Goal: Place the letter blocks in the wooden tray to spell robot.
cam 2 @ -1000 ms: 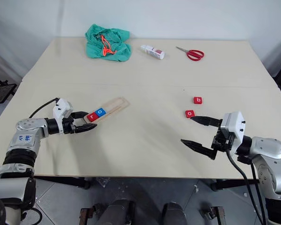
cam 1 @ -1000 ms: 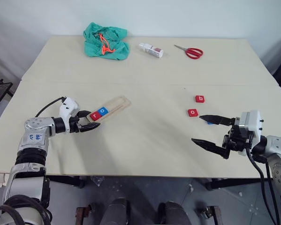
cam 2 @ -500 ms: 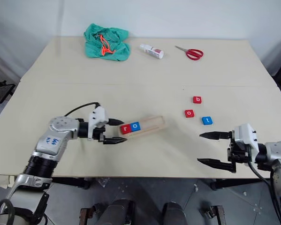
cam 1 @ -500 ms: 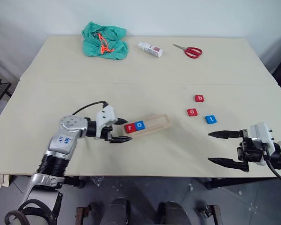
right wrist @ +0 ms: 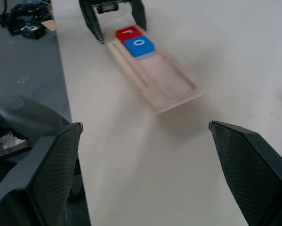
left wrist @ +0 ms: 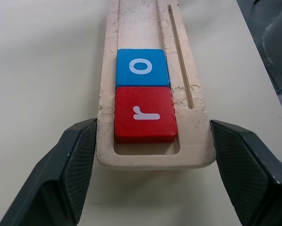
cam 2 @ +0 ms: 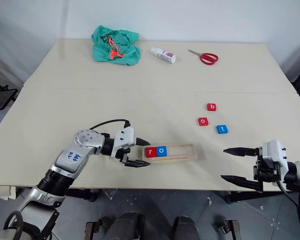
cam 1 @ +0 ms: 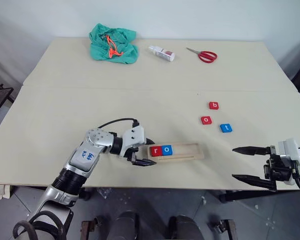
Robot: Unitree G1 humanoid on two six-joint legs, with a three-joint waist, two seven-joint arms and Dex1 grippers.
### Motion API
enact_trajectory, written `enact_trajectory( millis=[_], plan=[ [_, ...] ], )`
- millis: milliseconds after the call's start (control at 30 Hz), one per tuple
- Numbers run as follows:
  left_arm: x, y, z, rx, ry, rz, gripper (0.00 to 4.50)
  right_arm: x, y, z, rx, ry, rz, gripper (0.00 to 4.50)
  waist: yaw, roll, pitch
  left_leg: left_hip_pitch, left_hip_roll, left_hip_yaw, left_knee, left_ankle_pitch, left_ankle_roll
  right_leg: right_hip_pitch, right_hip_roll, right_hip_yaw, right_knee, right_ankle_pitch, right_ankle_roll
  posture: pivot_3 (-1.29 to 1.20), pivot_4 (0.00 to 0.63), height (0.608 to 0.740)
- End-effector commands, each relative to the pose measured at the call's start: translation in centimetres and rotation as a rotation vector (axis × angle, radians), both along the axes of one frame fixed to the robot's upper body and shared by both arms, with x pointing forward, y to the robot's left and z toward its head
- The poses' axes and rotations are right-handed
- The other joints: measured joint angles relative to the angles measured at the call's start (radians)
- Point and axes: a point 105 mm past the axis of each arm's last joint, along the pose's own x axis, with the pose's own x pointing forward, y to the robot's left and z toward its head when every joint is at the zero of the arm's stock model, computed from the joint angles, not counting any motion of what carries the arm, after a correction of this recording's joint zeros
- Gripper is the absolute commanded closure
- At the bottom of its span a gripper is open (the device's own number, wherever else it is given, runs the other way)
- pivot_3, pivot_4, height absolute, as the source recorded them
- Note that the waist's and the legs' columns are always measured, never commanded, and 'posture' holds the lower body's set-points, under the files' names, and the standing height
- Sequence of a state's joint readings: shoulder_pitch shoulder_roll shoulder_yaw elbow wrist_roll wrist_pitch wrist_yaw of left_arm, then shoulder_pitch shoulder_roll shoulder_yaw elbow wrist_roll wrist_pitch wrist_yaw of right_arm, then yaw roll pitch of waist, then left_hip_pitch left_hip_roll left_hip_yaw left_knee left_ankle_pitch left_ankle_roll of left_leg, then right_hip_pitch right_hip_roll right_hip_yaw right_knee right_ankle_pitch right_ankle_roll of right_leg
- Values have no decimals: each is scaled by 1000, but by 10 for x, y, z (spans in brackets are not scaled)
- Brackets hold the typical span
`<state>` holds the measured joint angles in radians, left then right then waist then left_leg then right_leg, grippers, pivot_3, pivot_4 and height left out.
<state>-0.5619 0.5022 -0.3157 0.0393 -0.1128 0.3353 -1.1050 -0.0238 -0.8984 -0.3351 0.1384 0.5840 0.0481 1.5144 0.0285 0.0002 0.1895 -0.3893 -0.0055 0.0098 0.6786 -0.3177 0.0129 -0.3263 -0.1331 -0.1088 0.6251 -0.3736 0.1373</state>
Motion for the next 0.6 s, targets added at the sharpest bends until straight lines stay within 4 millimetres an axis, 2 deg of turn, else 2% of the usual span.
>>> enact_trajectory(
  millis=[33,200,533,600],
  plan=[
    [-4,-8,8,3,-55,-43,1087,3,-9,7,25,-44,-10,0,0,0,0,0,0,0,0,0,0,0,0,0,0,0,0,0,150,740],
    [-8,-8,5,18,-54,-64,1087,8,-14,8,14,-51,-6,0,-1,0,0,0,0,0,0,0,0,0,0,0,0,0,0,0,150,740],
    [-10,-8,2,37,-52,-45,1087,13,-9,13,51,-66,12,0,-1,0,0,0,0,0,0,0,0,0,0,0,0,0,0,0,150,740],
    [-9,-8,1,40,-54,-42,345,14,-8,14,49,-70,11,0,0,0,0,0,0,0,0,0,0,0,0,0,0,0,0,0,150,740]
  ],
)
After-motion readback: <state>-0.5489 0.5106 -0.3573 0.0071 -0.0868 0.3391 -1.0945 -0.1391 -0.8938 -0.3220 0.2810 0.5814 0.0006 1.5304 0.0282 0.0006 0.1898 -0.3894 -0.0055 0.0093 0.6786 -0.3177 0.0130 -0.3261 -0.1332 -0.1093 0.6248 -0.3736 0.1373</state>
